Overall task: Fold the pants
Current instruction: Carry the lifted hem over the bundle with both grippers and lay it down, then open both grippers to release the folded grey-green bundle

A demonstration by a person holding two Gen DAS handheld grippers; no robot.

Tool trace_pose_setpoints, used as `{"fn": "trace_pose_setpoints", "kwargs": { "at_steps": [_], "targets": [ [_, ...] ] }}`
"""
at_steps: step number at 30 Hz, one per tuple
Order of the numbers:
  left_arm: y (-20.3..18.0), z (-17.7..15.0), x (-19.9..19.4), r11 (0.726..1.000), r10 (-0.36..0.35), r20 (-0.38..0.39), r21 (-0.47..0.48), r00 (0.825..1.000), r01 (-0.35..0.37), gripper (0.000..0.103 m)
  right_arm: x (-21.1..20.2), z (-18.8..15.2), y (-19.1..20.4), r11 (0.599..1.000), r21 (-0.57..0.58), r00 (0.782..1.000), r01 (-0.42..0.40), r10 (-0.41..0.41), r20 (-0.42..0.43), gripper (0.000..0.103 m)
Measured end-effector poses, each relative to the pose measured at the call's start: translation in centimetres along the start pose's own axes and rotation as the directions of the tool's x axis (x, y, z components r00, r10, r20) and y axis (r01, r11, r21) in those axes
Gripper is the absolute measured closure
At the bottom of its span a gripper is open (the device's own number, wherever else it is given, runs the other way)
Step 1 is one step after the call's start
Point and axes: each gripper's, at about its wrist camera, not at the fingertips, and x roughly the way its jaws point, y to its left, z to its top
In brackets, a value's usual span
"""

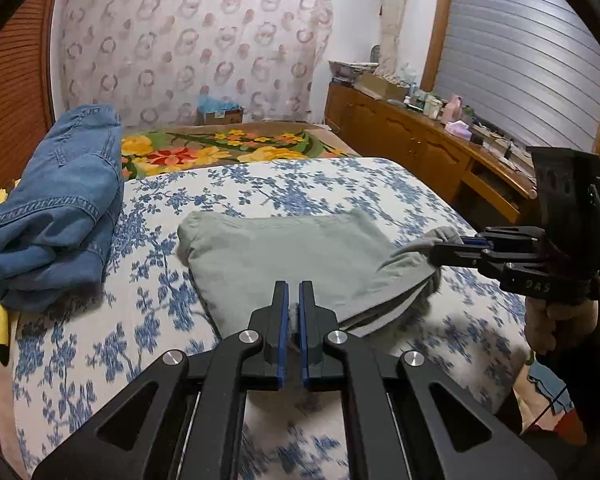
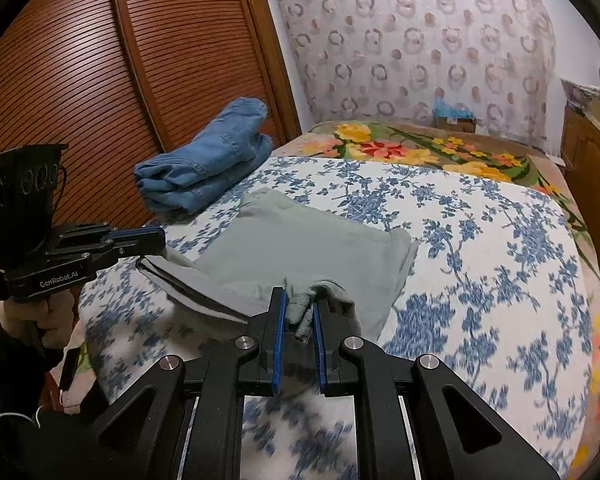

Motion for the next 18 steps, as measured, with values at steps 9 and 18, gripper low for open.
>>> {"fn": "trace_pose_setpoints", "kwargs": {
  "at_steps": [9, 18],
  "targets": [
    [2.4, 3.6, 3.9, 1.000, 0.017, 0.001, -0.006, 1.000, -0.017, 0.097, 3.6, 2.9, -1.7, 1.000, 0.004, 1.000, 0.007, -0.007, 0.007, 0.091],
    [4.9, 4.6, 8.0, 0.999, 0.031, -0.044, -0.028, 0.999, -0.032, 0.097, 8.0, 4.3, -3.3, 1.000, 0.015, 1.000, 0.009, -0.008, -0.028, 0.091]
  ]
}}
